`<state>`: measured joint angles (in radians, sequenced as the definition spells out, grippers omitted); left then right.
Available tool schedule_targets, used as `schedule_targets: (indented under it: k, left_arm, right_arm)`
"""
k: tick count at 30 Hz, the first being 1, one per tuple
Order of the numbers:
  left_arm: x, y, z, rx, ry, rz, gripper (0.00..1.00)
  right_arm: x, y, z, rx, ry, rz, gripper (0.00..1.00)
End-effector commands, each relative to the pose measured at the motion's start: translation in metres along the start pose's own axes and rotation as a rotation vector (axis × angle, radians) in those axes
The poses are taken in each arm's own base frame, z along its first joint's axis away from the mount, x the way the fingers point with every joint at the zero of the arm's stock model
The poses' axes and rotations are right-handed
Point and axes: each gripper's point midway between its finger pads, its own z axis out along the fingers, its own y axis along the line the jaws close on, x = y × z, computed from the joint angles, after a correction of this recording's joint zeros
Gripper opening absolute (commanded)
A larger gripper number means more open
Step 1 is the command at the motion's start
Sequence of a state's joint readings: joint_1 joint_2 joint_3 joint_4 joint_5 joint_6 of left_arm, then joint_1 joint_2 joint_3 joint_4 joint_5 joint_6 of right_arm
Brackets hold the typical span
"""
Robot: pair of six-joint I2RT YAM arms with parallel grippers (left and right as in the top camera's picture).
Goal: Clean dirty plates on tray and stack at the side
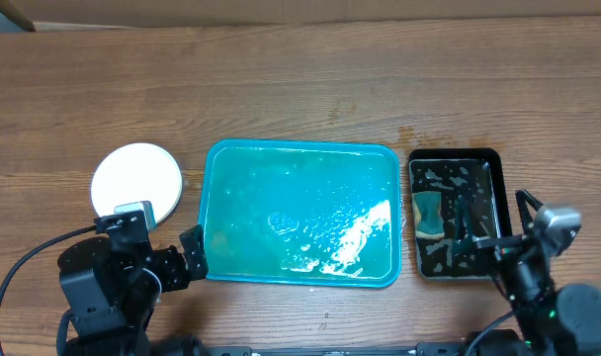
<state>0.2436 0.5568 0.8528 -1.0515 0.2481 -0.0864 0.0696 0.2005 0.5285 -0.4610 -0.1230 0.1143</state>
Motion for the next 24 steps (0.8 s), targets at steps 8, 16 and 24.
schedule_targets:
  k: [8, 16, 24]
  left_arm:
    - [0.002, -0.001, 0.0, 0.006, -0.001, -0.013, 1.0]
    - [0.002, -0.001, 0.0, 0.006, -0.001, -0.013, 1.0]
    - [0.002, -0.001, 0.0, 0.006, 0.0, -0.013, 1.0]
  right_arm:
    - [0.029, -0.006, 0.016, -0.054, -0.257, -0.021, 1.0]
    - [0.073, -0.019, 0.031, -0.023, -0.199, -0.096, 1.0]
    - [0.105, -0.03, 0.036, 0.028, -0.063, -0.172, 1.0]
